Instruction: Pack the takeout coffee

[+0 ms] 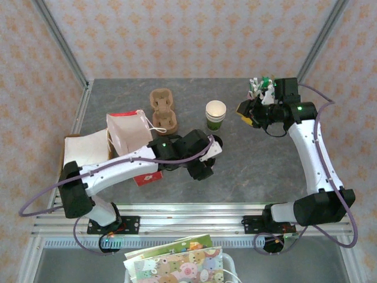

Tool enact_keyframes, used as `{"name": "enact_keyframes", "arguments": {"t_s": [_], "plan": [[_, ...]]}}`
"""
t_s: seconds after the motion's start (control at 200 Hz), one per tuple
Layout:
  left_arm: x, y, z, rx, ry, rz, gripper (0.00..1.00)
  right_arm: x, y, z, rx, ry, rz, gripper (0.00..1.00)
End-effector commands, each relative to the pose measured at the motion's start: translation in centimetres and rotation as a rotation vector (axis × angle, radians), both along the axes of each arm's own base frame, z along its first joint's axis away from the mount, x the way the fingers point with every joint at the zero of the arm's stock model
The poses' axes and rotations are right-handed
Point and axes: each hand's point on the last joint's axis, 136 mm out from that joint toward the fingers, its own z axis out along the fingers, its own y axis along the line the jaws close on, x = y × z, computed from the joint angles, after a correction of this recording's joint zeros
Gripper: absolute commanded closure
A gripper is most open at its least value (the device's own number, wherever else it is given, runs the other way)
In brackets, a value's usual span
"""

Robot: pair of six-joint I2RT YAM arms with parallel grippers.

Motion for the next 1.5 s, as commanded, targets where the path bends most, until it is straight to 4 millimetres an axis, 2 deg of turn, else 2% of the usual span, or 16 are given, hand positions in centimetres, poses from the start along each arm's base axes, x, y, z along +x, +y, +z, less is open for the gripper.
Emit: {"name": "enact_keyframes", "arguments": {"t_s": [0.0, 0.3, 0.621, 0.946, 1.496], "plan": [[0.4, 0.2, -0.5, 0.043, 0.026, -0.032, 0.19, 0.2, -0.2, 1.4, -0.005, -0.055, -0.011, 0.60], [1.8, 1.3, -2.6, 0.143, 0.076, -0.012, 0.18, 0.4, 0.0, 1.5, 0.010, -0.069, -0.008, 0.60], [1.4, 0.5, -4.0, 0.151, 0.144, -0.021, 0.18, 0.9, 0.1, 1.7, 0.022, -0.081, -0.006, 0.60], [1.6, 0.0, -4.8, 0.162, 0.162, -0.021, 0.17, 0.8, 0.2, 1.5, 0.028, -0.083, -0.004, 0.60], [2.6, 1.1, -5.5, 0.226, 0.122, -0.002, 0.13, 0.6, 0.3, 1.3, 0.032, -0.086, 0.001, 0.60]]}}
